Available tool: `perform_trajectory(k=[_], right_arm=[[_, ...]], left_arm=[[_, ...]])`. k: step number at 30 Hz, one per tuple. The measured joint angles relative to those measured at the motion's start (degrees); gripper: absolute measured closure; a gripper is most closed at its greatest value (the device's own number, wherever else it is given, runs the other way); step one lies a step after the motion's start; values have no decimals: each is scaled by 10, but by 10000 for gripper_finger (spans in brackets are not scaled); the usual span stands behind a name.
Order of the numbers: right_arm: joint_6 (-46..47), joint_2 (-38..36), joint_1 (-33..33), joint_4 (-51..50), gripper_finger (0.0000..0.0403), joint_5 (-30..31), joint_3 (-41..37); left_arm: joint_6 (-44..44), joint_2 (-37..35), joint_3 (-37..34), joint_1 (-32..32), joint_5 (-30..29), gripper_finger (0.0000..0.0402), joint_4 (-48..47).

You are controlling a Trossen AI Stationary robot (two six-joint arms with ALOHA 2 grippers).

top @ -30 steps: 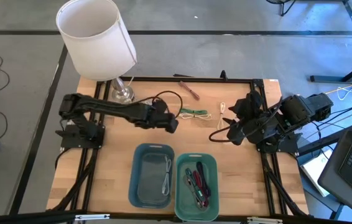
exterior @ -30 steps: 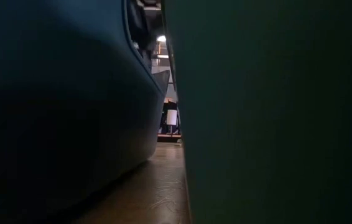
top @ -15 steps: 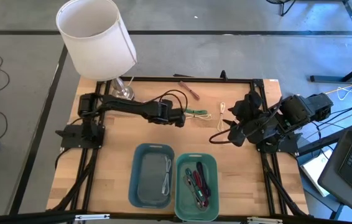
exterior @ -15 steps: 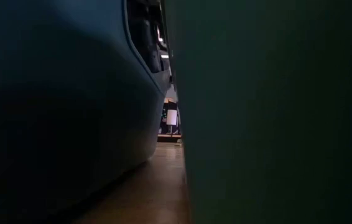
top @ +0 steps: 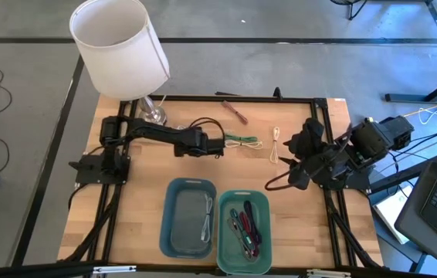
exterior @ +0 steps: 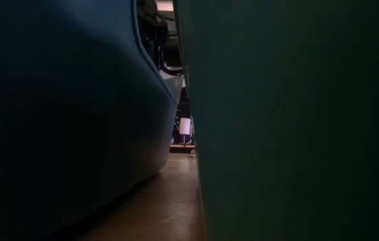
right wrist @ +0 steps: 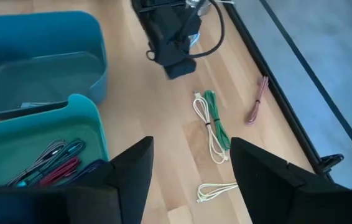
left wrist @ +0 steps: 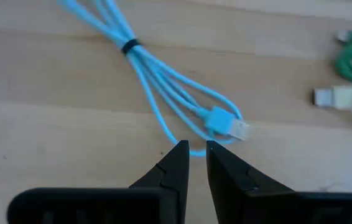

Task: Pick and place USB-C Cables
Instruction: Put the light blue charger cable into the blue container

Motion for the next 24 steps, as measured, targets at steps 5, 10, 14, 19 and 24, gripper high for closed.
perform_trajectory(k=[5, 10, 14, 19, 24], right_arm=[[-14, 0, 6, 0, 187, 0, 0], [-25, 0, 6, 0, 187, 0, 0], [-26, 0, 6, 0, 187, 0, 0], [-25, 0, 13, 0, 187, -11, 0], [-25, 0, 22, 0, 187, -11, 0]], left_arm=[[-77, 0, -23, 6, 16, 331, 15], [-64, -9, -24, 17, 3, 300, 62], [-49, -20, -23, 32, -8, 268, 61], [-32, -27, -23, 57, 6, 228, 38], [-31, -27, -23, 65, 25, 204, 24]])
